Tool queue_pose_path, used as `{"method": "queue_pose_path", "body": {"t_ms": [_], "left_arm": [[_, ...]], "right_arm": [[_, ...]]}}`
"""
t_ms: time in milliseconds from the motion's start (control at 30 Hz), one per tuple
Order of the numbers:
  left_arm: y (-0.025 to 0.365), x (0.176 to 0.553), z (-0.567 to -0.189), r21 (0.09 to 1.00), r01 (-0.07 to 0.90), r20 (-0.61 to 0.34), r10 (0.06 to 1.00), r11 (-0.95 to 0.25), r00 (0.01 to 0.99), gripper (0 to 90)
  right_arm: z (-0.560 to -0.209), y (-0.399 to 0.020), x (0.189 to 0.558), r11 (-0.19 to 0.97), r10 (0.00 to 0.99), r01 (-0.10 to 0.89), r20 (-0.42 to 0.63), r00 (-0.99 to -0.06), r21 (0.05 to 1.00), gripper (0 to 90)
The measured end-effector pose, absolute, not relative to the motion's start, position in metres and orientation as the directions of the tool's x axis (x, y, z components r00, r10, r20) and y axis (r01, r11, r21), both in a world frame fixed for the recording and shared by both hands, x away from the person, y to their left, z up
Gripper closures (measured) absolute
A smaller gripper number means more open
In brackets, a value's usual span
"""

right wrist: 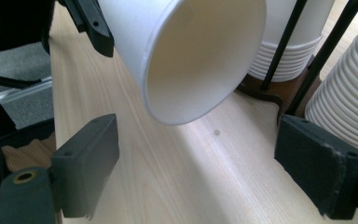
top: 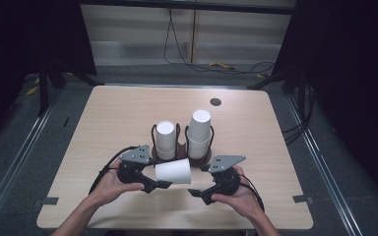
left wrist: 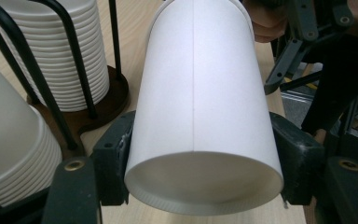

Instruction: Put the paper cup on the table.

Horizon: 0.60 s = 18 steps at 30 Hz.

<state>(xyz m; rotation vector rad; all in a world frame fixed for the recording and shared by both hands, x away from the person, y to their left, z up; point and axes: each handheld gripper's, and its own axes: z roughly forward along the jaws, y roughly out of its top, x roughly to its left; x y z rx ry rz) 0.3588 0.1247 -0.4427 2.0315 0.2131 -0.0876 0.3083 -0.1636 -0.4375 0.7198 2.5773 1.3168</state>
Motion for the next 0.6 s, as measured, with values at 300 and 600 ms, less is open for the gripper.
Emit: {"method": "queue_pose_path", "body": {"t_ms": [300, 600], "left_arm": [[0.127, 0.36, -0.446, 0.9, 0.19, -0.163, 0.103, -0.393, 0.981, 33.4], [0.126, 0.357, -0.444, 0.913, 0.173, -0.149, 0.093, -0.369, 0.984, 33.3]], "right_arm": [[-0.432, -0.163, 0.31, 0.438, 0.469, 0.325, 0.095, -0.878, 0.838, 14.0], [-0.427, -0.166, 0.308, 0.38, 0.456, 0.306, 0.111, -0.883, 0.873, 13.9]]}}
